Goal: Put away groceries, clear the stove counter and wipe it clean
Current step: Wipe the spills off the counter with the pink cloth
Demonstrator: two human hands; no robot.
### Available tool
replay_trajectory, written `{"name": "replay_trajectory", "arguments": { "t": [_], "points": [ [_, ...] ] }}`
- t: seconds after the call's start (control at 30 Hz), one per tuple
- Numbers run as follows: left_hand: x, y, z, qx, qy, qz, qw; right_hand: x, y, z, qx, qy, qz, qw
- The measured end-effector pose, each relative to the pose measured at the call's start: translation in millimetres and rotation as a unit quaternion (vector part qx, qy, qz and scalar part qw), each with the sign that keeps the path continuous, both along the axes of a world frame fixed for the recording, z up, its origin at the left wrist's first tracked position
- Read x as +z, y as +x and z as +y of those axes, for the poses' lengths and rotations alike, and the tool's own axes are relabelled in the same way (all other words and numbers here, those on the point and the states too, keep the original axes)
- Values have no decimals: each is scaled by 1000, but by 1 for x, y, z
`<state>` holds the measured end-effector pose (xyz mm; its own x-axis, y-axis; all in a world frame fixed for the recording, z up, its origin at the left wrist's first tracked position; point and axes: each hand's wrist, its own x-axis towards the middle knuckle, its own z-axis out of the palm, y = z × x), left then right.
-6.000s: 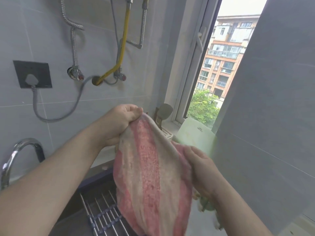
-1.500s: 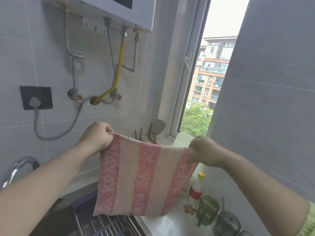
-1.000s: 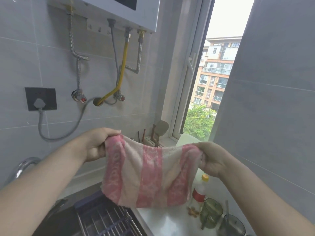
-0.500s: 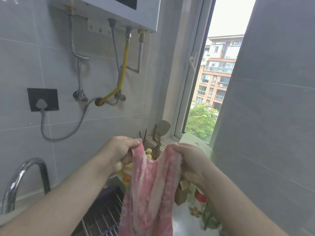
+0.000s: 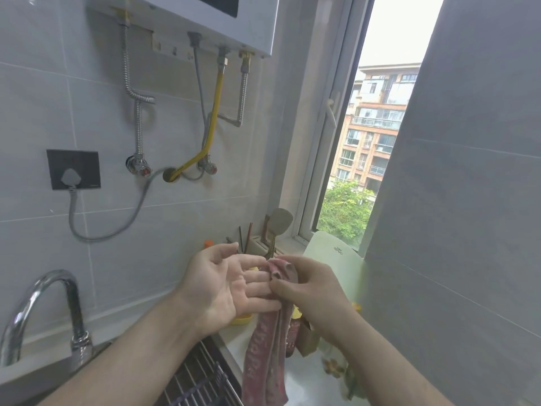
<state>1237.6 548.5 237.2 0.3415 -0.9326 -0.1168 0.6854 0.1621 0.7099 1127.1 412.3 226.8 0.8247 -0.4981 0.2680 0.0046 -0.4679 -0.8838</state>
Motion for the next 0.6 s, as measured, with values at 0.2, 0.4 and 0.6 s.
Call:
{"name": "replay_trajectory", "arguments": {
  "t": [0.2,0.4,0.6],
  "points": [
    [-9,4,0,-9,22,-101,995,3,-6,-6,-5,85,-45,995],
    [-45,13,-6,104,163,-377,906,10,-4,-11,94,271,-70,955],
    [-57,21,-2,78,77,-239,965,15,-6,-16,80,313,-91,942]
  ]
}}
